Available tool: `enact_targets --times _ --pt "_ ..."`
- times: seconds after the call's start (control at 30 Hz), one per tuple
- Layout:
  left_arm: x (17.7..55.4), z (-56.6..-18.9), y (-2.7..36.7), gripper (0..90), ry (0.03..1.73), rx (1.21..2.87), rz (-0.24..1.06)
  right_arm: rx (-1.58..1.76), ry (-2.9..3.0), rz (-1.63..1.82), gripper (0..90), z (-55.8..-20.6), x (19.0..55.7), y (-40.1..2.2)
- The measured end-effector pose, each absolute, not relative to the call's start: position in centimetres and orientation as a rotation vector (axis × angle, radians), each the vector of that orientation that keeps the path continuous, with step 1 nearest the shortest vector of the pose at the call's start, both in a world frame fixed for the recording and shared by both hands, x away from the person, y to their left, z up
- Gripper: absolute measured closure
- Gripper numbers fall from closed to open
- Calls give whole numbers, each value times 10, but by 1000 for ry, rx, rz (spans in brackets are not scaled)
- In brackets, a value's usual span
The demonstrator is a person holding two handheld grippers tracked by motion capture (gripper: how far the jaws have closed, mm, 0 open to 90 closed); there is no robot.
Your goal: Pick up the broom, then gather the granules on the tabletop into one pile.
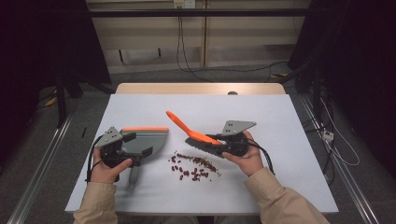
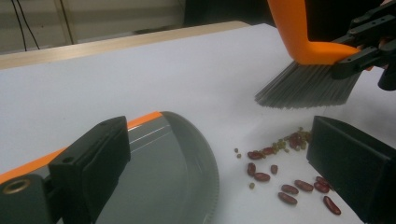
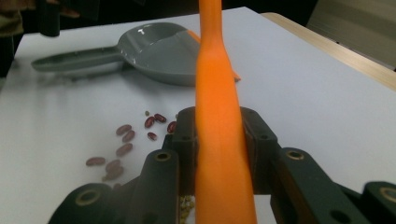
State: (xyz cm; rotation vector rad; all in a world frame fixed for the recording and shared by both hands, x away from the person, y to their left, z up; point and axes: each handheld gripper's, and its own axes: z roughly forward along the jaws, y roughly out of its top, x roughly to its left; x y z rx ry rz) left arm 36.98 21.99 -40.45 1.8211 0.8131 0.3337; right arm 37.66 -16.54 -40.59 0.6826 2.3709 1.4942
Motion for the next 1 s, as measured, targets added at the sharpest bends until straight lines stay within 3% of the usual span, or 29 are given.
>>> enact_targets --times 1.0 --pt "370 -404 223 60 820 1815 341 868 2488 1734 714 -420 341 -134"
